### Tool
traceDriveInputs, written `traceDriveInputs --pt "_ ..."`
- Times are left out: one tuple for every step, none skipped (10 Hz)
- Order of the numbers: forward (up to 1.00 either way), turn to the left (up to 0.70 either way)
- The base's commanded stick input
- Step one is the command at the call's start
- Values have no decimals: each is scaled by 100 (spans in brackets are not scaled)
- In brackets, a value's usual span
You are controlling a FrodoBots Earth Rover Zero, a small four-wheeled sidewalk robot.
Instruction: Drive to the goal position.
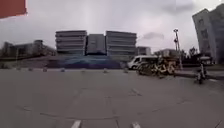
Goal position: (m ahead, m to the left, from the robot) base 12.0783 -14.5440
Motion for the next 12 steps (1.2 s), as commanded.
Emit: traceDriveInputs --pt "70 0" --pt "70 0" --pt "70 0" --pt "70 0" --pt "70 0" --pt "70 0" --pt "70 0" --pt "70 0" --pt "70 0" --pt "70 -26" --pt "70 -24" --pt "70 0"
